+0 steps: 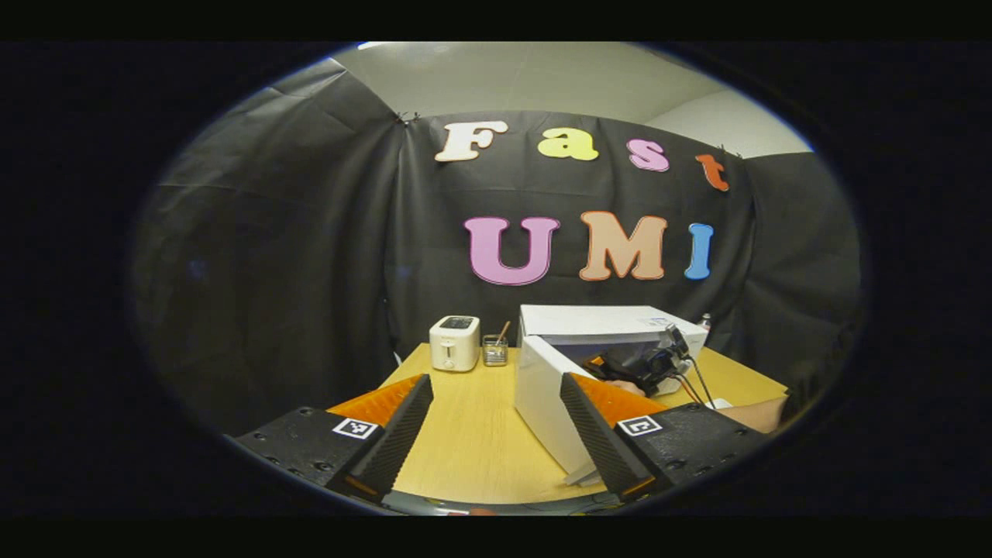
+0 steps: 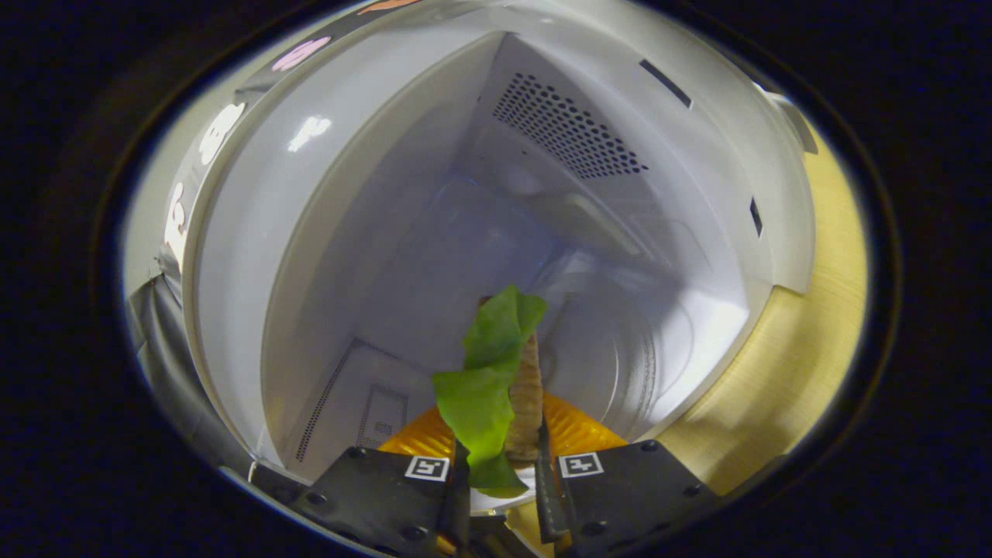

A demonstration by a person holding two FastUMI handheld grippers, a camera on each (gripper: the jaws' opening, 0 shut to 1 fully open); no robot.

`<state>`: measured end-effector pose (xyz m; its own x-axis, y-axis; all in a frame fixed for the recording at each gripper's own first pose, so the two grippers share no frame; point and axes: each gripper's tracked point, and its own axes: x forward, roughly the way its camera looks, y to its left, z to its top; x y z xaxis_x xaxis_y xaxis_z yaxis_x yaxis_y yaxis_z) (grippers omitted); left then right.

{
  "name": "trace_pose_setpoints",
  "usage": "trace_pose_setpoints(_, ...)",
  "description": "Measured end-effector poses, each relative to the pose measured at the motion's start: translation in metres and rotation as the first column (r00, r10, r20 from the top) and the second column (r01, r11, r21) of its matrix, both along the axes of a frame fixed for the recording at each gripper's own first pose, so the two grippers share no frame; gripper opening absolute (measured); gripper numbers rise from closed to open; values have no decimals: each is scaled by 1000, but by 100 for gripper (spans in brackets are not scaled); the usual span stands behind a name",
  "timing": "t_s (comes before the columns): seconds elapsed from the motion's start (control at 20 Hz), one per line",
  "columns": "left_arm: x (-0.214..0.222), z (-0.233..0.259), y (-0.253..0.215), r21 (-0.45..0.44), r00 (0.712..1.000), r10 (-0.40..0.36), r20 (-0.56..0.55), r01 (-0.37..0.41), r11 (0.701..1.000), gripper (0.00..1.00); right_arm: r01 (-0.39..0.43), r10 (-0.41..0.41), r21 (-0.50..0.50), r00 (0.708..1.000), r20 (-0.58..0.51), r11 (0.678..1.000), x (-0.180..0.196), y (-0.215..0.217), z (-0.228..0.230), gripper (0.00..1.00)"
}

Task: Open the microwave oven with the left hand, put the food in, and close the microwave oven.

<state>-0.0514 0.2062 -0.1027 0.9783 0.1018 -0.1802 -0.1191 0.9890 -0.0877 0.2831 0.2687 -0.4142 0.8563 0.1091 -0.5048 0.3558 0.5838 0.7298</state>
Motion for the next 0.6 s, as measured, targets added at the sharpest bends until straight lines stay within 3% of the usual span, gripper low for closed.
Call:
trace_pose_setpoints(0.05,-1,-1,-2,-8,1000,-4,-3,4,1000,96,-2,3,-12,1000,3,1000,0,0,0,29)
trace_pose_setpoints(0.1,0,-1,-4,-12,1000,-7,-2,7,1000,96,-9,9,-28,1000,3,1000,1,1,-1,29)
trace_pose_setpoints(0.15,0,0,-5,-14,1000,-9,0,9,1000,96,-13,13,-42,1000,5,999,0,2,-2,42)
trace_pose_setpoints(0.2,0,-1,-7,-17,1000,-14,0,14,1000,96,-10,10,-68,1000,0,998,-1,-2,-3,35)
trace_pose_setpoints(0.4,-2,0,-4,-7,1000,-14,2,14,1000,97,-34,33,-174,999,-9,984,1,-7,-8,75)
trace_pose_setpoints(0.5,-3,1,-4,-3,1000,-11,5,11,1000,96,-60,57,-264,998,-20,963,0,-15,-9,93)
trace_pose_setpoints(0.55,-5,2,-4,2,1000,-12,4,12,1000,96,-67,63,-307,998,-24,949,-2,-19,-8,86)
trace_pose_setpoints(0.6,-5,1,-4,6,1000,-17,2,17,1000,96,-74,66,-350,997,-35,934,-3,-25,-9,87)
